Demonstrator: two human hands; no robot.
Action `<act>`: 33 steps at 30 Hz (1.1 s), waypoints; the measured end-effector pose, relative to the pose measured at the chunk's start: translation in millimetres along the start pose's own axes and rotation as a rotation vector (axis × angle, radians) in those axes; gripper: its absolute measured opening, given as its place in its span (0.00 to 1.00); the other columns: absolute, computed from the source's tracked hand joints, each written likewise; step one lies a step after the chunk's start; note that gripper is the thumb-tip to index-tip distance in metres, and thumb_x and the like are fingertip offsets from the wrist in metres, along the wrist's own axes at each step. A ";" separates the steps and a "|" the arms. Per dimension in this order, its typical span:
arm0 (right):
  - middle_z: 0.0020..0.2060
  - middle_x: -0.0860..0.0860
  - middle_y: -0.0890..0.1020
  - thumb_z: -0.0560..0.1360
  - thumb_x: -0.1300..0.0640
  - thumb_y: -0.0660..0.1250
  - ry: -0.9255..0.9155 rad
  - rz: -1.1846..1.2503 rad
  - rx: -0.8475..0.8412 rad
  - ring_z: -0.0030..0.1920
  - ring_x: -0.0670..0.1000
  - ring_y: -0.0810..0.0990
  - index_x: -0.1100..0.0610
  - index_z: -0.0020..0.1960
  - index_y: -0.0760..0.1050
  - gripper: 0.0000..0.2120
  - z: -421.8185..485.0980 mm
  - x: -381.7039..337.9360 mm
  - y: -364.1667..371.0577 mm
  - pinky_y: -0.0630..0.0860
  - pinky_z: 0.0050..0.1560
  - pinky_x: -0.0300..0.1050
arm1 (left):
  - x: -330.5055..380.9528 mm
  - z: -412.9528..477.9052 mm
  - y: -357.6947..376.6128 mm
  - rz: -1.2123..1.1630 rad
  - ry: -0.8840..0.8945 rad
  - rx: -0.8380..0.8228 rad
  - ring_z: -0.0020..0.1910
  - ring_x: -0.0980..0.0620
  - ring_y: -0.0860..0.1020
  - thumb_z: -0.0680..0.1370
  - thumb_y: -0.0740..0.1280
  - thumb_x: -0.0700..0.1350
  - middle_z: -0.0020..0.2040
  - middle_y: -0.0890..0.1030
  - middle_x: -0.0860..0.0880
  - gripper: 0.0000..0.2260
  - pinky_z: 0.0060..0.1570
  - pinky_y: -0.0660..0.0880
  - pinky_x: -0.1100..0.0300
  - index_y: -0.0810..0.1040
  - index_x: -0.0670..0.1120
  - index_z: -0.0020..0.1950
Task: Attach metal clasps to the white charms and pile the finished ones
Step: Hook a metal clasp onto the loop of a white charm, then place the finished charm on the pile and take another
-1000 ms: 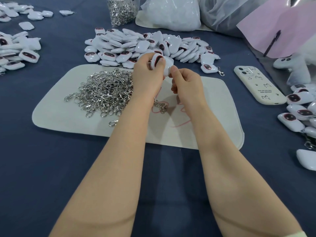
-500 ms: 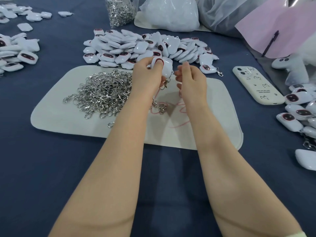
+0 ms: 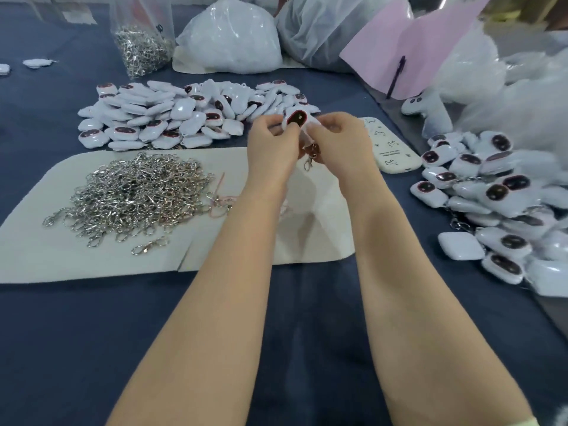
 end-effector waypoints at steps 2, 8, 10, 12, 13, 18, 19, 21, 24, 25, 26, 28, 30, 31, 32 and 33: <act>0.35 0.46 0.81 0.73 0.56 0.65 0.050 0.007 0.105 0.34 0.44 0.79 0.52 0.44 0.76 0.02 -1.1 8.4 -25.2 0.78 0.43 0.46 | -0.2 -7.4 31.2 0.025 -0.021 -0.078 0.47 0.51 0.79 0.77 0.67 0.45 0.51 0.79 0.47 0.13 0.50 0.78 0.58 0.73 0.44 0.61; 0.46 0.48 0.79 0.75 0.53 0.63 0.099 -0.134 0.421 0.48 0.48 0.76 0.58 0.56 0.73 0.12 -8.6 35.0 -96.8 0.71 0.49 0.42 | -7.8 -44.3 115.1 0.090 -0.075 -0.285 0.56 0.45 0.78 0.79 0.62 0.45 0.60 0.79 0.45 0.11 0.54 0.76 0.53 0.76 0.46 0.60; 0.45 0.47 0.76 0.76 0.55 0.62 0.096 -0.186 0.484 0.47 0.48 0.75 0.57 0.57 0.71 0.11 -11.7 40.9 -114.1 0.68 0.47 0.40 | -13.8 -54.8 134.0 0.109 -0.075 -0.331 0.56 0.48 0.77 0.80 0.61 0.47 0.58 0.79 0.47 0.09 0.58 0.74 0.53 0.77 0.47 0.57; 0.47 0.49 0.78 0.76 0.57 0.61 0.090 -0.237 0.526 0.50 0.50 0.76 0.58 0.58 0.71 0.12 -13.5 45.1 -126.1 0.68 0.48 0.40 | -17.4 -62.4 147.0 0.106 -0.119 -0.373 0.49 0.51 0.78 0.80 0.59 0.47 0.50 0.81 0.48 0.10 0.51 0.75 0.56 0.78 0.46 0.47; 0.50 0.50 0.78 0.76 0.58 0.61 0.079 -0.263 0.545 0.52 0.51 0.76 0.58 0.58 0.72 0.12 -13.6 46.7 -130.0 0.69 0.50 0.40 | -18.9 -64.1 151.8 0.106 -0.164 -0.392 0.46 0.51 0.78 0.81 0.57 0.47 0.47 0.81 0.48 0.12 0.47 0.75 0.57 0.78 0.45 0.45; 0.54 0.53 0.78 0.75 0.64 0.59 -0.007 -0.298 0.631 0.57 0.53 0.75 0.59 0.55 0.74 0.10 -12.5 54.2 -137.0 0.70 0.57 0.44 | -25.5 -65.8 160.9 0.108 -0.279 -0.441 0.50 0.47 0.79 0.80 0.55 0.49 0.52 0.81 0.44 0.17 0.49 0.76 0.55 0.80 0.41 0.53; 0.53 0.52 0.79 0.76 0.64 0.59 -0.015 -0.287 0.638 0.56 0.53 0.75 0.59 0.55 0.75 0.10 -12.4 55.5 -136.5 0.70 0.56 0.42 | -27.1 -65.0 160.9 0.107 -0.285 -0.449 0.48 0.48 0.78 0.80 0.55 0.49 0.50 0.81 0.45 0.16 0.49 0.76 0.55 0.79 0.42 0.51; 0.51 0.51 0.79 0.76 0.63 0.59 -0.027 -0.269 0.645 0.54 0.51 0.76 0.59 0.54 0.75 0.10 -11.9 58.2 -135.2 0.70 0.54 0.40 | -30.5 -63.5 161.2 0.102 -0.305 -0.465 0.47 0.49 0.78 0.81 0.55 0.49 0.48 0.80 0.47 0.15 0.48 0.76 0.56 0.78 0.44 0.48; 0.49 0.50 0.80 0.76 0.63 0.59 -0.033 -0.249 0.629 0.50 0.47 0.76 0.59 0.52 0.76 0.09 -11.7 62.2 -133.9 0.68 0.50 0.35 | -30.9 -63.2 160.5 0.183 -0.258 -0.460 0.48 0.50 0.77 0.81 0.53 0.51 0.51 0.80 0.47 0.17 0.43 0.73 0.58 0.79 0.44 0.52; 0.48 0.50 0.81 0.76 0.63 0.59 -0.030 -0.237 0.618 0.48 0.46 0.75 0.59 0.52 0.76 0.09 -12.0 62.9 -133.4 0.68 0.48 0.33 | -30.3 -62.5 160.5 0.224 -0.213 -0.459 0.49 0.50 0.77 0.81 0.51 0.52 0.52 0.80 0.47 0.19 0.42 0.73 0.59 0.79 0.43 0.53; 0.47 0.50 0.81 0.76 0.63 0.59 -0.028 -0.225 0.612 0.47 0.45 0.75 0.59 0.52 0.76 0.09 -12.5 63.1 -132.7 0.68 0.47 0.33 | -29.4 -61.2 160.9 0.245 -0.168 -0.459 0.49 0.50 0.77 0.82 0.50 0.53 0.52 0.80 0.46 0.21 0.43 0.72 0.58 0.79 0.43 0.52; 0.47 0.49 0.81 0.76 0.62 0.59 -0.040 -0.194 0.613 0.48 0.46 0.76 0.59 0.52 0.76 0.09 -13.2 60.6 -130.3 0.70 0.49 0.36 | -25.4 -58.1 161.0 0.220 -0.113 -0.450 0.46 0.52 0.76 0.82 0.49 0.54 0.46 0.80 0.49 0.21 0.46 0.72 0.57 0.78 0.46 0.45; 0.46 0.48 0.80 0.76 0.62 0.59 -0.057 -0.152 0.616 0.49 0.47 0.77 0.58 0.52 0.76 0.08 -13.4 54.7 -125.6 0.72 0.51 0.39 | -20.7 -54.0 158.4 0.146 -0.118 -0.404 0.41 0.57 0.73 0.82 0.49 0.54 0.40 0.76 0.54 0.19 0.43 0.70 0.60 0.74 0.49 0.39; 0.46 0.47 0.80 0.76 0.62 0.59 -0.060 -0.125 0.611 0.48 0.46 0.77 0.57 0.51 0.75 0.08 -13.2 51.3 -122.6 0.72 0.51 0.39 | -18.9 -51.8 155.5 0.104 -0.132 -0.383 0.40 0.58 0.73 0.82 0.50 0.54 0.40 0.75 0.54 0.18 0.41 0.70 0.62 0.73 0.49 0.39; 0.44 0.46 0.79 0.76 0.62 0.59 -0.060 -0.092 0.602 0.47 0.45 0.77 0.56 0.51 0.75 0.08 -12.5 48.0 -119.0 0.72 0.50 0.37 | -18.1 -49.5 152.2 0.056 -0.157 -0.370 0.40 0.58 0.74 0.82 0.51 0.53 0.41 0.76 0.53 0.17 0.40 0.70 0.63 0.74 0.48 0.41; 0.42 0.45 0.78 0.76 0.62 0.59 -0.062 -0.060 0.591 0.45 0.44 0.76 0.56 0.51 0.75 0.07 -11.3 44.5 -114.6 0.71 0.49 0.35 | -17.7 -47.1 147.6 0.012 -0.177 -0.358 0.41 0.56 0.75 0.82 0.53 0.52 0.43 0.77 0.52 0.16 0.41 0.71 0.62 0.74 0.47 0.43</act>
Point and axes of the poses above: each hand's wrist, its own z-axis towards the middle knuckle, its own y-axis out of the palm, x = y × z, the point moved 1 cm from there along z, towards the middle knuckle
